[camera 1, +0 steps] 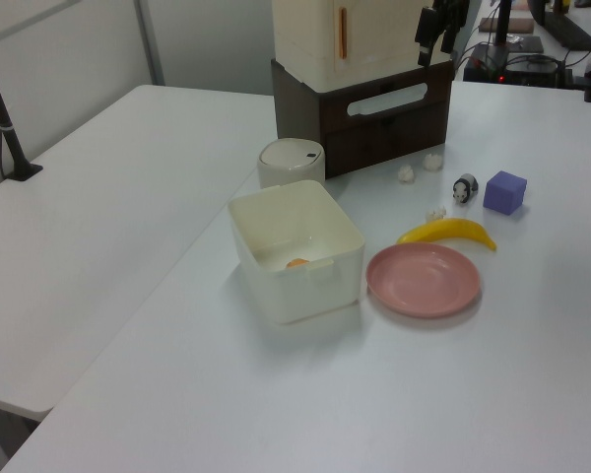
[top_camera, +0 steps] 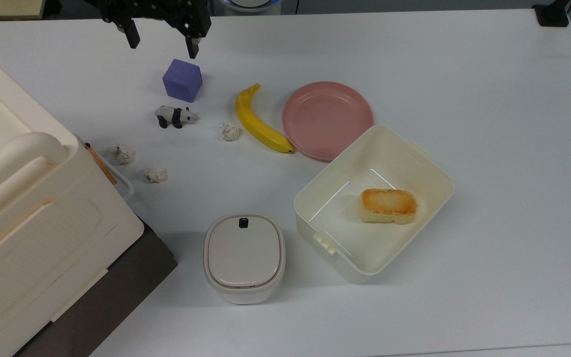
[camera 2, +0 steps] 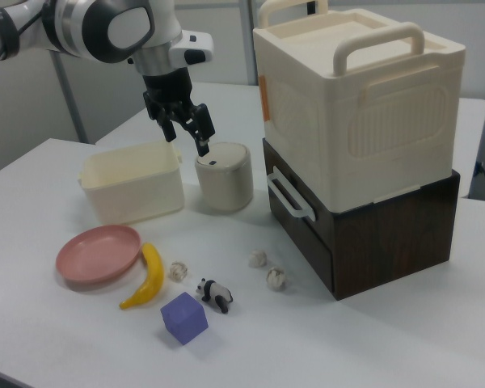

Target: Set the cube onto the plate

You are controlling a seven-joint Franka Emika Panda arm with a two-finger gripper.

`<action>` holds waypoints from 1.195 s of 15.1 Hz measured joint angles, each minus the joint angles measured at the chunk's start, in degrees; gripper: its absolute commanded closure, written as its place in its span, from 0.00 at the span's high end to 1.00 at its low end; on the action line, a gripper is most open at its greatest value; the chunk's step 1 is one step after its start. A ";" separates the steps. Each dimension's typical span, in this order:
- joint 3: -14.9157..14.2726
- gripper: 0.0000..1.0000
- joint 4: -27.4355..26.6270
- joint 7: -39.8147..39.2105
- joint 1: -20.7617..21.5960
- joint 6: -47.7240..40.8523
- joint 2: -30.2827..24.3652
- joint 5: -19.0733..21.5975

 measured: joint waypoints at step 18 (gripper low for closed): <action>0.08 1.00 0.00 7.23 0.56 0.00 0.27 0.00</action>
